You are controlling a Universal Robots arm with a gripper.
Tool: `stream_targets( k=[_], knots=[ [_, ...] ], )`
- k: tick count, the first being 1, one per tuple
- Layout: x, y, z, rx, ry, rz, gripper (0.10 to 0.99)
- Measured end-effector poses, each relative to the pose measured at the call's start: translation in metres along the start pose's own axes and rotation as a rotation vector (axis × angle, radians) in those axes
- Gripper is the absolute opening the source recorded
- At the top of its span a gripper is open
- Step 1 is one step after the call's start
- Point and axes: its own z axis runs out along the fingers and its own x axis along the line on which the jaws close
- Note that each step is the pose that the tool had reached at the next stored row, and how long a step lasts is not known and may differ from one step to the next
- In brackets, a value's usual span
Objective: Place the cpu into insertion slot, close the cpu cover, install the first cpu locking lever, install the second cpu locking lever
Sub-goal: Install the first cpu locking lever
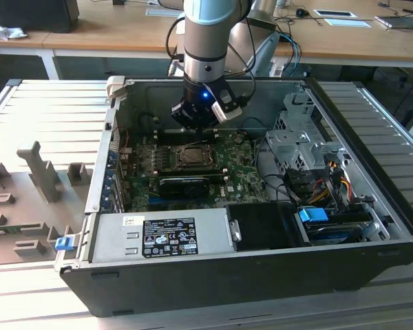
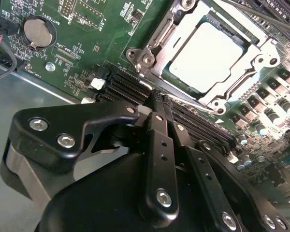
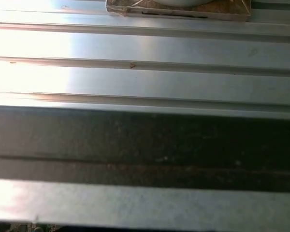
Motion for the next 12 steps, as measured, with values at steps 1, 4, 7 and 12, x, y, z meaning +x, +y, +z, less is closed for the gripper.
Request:
stream_targets(
  k=[1, 4, 7, 12],
  knots=[
    [-0.0007, -0.0001, 0.0002, 0.000, 0.0000, 0.000, 0.106],
    [-0.0031, -0.0002, 0.0006, 0.000, 0.0000, 0.000, 0.106],
    [-0.0040, -0.0003, 0.0016, 0.000, -0.0002, 0.000, 0.106],
    [-0.0054, -0.0010, 0.0073, 0.003, 0.0001, 0.000, 0.106]
  ],
)
